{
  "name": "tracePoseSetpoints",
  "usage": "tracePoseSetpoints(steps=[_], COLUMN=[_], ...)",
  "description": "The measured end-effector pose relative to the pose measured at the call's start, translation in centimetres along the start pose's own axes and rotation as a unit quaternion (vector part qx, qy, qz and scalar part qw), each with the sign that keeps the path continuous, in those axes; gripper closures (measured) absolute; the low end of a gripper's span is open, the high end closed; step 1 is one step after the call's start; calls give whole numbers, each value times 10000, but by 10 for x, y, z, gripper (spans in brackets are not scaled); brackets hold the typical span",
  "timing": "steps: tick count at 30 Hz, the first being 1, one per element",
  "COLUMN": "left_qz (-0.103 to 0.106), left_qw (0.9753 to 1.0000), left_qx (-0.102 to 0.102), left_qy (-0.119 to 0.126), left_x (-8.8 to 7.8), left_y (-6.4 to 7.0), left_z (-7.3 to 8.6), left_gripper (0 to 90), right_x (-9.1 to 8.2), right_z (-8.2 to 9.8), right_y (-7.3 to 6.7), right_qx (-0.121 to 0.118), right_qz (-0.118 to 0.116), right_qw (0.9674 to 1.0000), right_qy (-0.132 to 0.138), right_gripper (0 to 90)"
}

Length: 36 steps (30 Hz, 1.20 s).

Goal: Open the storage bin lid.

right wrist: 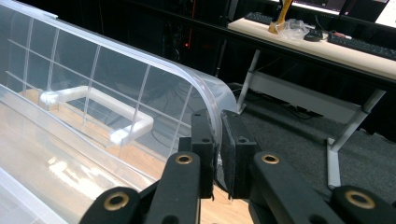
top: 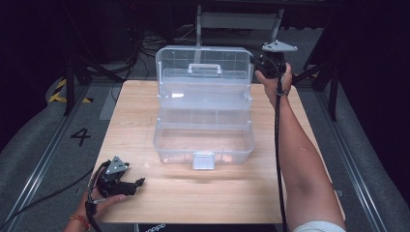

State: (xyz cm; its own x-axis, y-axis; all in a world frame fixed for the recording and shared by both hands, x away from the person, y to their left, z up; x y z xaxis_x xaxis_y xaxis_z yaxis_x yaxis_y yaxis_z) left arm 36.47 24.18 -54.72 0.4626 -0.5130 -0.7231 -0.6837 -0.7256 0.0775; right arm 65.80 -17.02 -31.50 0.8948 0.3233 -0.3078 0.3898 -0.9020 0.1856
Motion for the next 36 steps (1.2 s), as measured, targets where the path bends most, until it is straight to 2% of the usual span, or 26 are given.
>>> tracePoseSetpoints(steps=[11, 15, 19, 36], left_qz=[0, -13, -14, -12], left_qw=[10000, 10000, 10000, 10000], left_qx=[-12, 14, 15, -17], left_qy=[13, 18, 18, -23], left_x=[0, 0, 0, 0], left_y=[0, 0, 0, 0], left_z=[0, 0, 0, 0], left_gripper=[159, 159, 159, 159], right_x=[12, 16, 22, 36], right_z=[3, 4, 6, 11], right_y=[3, 3, 5, 7], right_qx=[65, -13, 127, 142], right_qz=[71, 123, 124, 258], right_qw=[9999, 9998, 9997, 9991], right_qy=[-92, -133, -174, -300], right_gripper=[848, 844, 846, 847])
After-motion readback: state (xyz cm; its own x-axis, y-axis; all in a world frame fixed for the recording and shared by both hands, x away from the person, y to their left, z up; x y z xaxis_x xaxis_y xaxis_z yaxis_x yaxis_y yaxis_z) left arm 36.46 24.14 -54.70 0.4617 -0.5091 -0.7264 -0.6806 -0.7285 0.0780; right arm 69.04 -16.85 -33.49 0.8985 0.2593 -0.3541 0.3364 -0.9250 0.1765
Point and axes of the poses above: each handheld gripper's, and its own axes: x roughly forward along the jaws, z roughly out of its underside, y roughly to its right, the point moved 9 cm from there along x, roughly forward along the jaws, and after that the axes turned 5 degrees about z, right-handed, at the moved point
